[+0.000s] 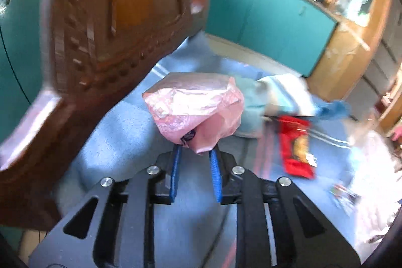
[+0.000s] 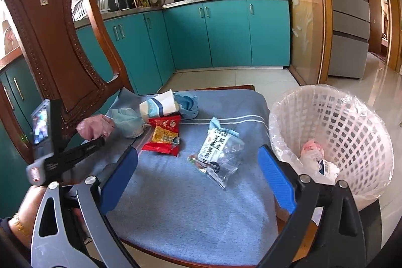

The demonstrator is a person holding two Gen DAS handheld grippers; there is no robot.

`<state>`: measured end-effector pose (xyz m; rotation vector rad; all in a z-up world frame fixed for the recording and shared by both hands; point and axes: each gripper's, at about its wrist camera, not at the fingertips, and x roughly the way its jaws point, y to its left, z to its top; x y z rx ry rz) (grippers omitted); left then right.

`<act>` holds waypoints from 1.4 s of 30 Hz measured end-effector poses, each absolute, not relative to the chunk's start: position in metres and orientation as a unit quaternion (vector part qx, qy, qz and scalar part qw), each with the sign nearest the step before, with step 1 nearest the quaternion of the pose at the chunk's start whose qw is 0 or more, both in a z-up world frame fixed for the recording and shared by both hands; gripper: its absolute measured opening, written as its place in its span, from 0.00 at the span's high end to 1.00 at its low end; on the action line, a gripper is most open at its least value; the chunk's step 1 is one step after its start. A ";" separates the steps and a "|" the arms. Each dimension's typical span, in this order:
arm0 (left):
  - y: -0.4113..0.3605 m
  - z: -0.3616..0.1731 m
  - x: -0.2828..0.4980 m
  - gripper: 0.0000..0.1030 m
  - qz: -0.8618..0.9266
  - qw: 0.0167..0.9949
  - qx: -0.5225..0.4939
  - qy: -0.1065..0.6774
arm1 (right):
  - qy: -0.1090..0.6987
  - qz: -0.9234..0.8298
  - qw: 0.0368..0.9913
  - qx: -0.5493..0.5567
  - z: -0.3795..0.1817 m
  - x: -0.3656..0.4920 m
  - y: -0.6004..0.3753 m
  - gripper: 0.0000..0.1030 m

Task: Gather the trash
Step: 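Grasp the light blue cloth with the right tool while the left tool holds the pink bag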

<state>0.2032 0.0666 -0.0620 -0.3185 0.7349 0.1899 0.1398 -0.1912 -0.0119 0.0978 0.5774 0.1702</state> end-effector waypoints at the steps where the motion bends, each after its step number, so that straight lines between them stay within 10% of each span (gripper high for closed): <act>1: 0.064 -0.055 0.195 0.79 0.077 0.918 -0.161 0.353 | 0.283 0.086 0.954 0.044 -0.011 0.139 -0.189 0.09; 18: 0.092 0.057 0.038 0.79 0.041 0.982 -0.107 0.150 | 0.356 0.178 0.911 -0.112 -0.040 0.264 0.003 0.12; 21: 0.092 0.056 0.040 0.79 0.043 0.982 -0.107 0.152 | 0.377 0.162 0.902 -0.136 -0.056 0.298 0.033 0.29; 23: 0.090 0.053 0.050 0.79 0.039 0.981 -0.105 0.160 | 0.421 0.154 0.882 -0.147 -0.072 0.320 0.043 0.76; 25: 0.087 0.052 0.051 0.79 0.034 0.981 -0.100 0.161 | 0.428 0.159 0.881 -0.124 -0.070 0.317 0.037 0.92; 34: 0.064 0.049 0.076 0.79 0.000 0.979 -0.094 0.183 | 0.292 0.213 0.932 -0.011 0.029 0.166 -0.101 0.93; 42: 0.028 0.032 0.085 0.79 -0.028 0.974 -0.055 0.217 | 0.304 0.169 0.935 0.067 0.002 0.115 -0.193 0.93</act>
